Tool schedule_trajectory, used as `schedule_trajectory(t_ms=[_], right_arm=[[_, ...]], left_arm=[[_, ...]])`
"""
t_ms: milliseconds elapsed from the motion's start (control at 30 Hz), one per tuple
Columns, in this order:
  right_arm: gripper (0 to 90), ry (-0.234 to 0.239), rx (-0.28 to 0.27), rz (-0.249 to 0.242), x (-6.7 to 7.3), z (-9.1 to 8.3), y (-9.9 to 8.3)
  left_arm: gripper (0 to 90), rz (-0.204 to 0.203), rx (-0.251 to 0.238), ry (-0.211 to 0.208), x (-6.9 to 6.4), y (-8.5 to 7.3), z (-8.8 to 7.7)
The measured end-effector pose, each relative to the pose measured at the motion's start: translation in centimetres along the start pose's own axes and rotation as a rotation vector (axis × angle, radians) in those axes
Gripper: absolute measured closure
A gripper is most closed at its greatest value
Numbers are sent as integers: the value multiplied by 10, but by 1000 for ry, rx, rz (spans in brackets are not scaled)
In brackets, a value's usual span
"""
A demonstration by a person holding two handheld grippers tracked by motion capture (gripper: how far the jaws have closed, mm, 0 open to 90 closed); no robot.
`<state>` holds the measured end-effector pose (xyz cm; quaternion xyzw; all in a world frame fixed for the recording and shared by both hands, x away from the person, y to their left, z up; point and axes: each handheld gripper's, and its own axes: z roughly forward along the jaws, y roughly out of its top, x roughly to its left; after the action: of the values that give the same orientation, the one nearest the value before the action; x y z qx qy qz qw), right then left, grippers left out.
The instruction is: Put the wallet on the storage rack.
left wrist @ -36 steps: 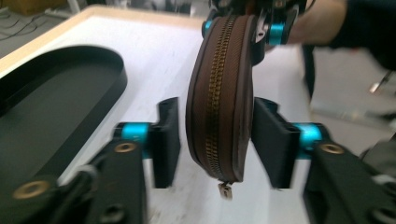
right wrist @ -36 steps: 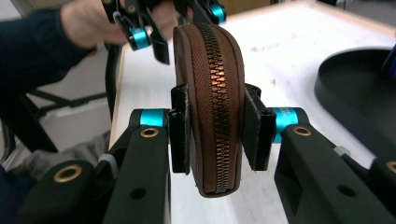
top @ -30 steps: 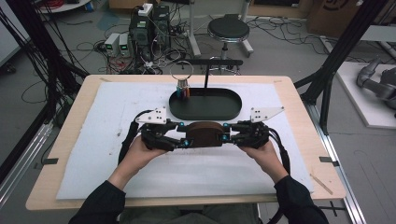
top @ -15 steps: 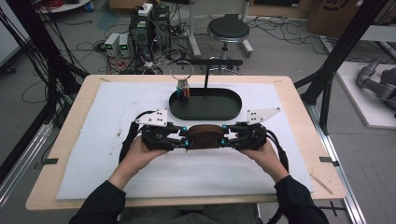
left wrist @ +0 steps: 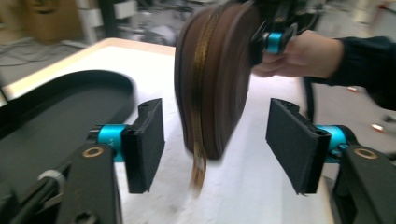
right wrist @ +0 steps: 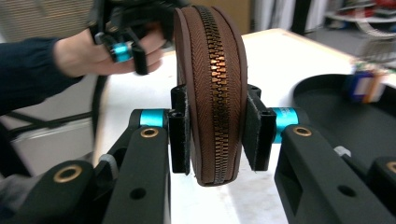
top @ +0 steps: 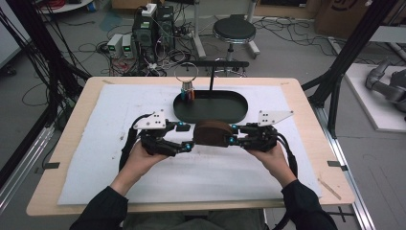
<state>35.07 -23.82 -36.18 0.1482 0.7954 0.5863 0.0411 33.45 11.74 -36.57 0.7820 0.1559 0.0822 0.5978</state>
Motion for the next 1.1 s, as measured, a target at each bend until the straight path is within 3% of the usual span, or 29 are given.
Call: schedule_trajectory(t_ms=[100, 300, 433, 633, 733, 833, 1100], right_arm=[[683, -77, -12, 8, -5, -5, 0], [683, -191, -25, 35, -16, -12, -2], [684, -244, -22, 51, -22, -14, -2], [683, -296, -16, 59, -31, -13, 0], [683, -318, -7, 74, -35, -12, 2], [682, -341, -10, 80, -39, -10, 3], [683, -399, -24, 100, -52, -6, 2]], left_arm=[[347, -8, 12, 62, 0, -11, -11], [317, -44, 6, 140, 3, -25, -34], [304, -56, -4, 203, 5, -34, -46], [303, -33, 9, 299, 3, -49, -53], [303, -35, 22, 325, 7, -53, -55], [303, -59, 7, 340, 11, -57, -58], [303, -69, -20, 365, 15, -58, -65]])
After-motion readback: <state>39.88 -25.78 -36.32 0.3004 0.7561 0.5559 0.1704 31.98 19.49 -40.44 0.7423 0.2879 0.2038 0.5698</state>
